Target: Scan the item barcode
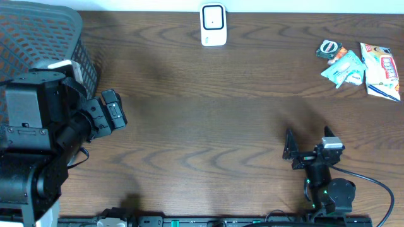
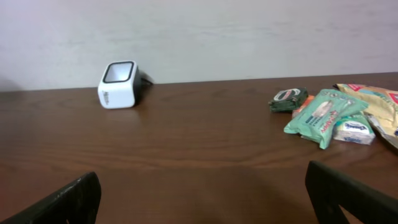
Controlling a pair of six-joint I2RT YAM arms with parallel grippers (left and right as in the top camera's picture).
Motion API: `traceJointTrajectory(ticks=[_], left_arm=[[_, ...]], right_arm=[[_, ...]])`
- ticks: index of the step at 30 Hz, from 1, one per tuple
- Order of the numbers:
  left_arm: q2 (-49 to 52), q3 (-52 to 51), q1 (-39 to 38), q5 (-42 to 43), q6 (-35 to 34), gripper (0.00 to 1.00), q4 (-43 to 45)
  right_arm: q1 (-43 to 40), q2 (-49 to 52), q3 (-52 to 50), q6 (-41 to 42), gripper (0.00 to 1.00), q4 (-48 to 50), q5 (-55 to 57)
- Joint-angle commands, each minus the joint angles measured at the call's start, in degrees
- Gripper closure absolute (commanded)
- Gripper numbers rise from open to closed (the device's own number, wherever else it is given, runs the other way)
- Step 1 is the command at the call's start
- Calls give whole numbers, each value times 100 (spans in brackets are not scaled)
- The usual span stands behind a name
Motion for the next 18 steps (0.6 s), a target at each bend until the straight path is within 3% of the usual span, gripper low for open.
traceJointTrajectory(ticks=[1,18], left_arm=[[-9,42,13,-31,11,2,-17],[-9,42,13,-33,11,2,-17]], right_arm=[[98,-37,-15,-109,1,-42,109],[98,-37,-15,-256,1,-24,101]])
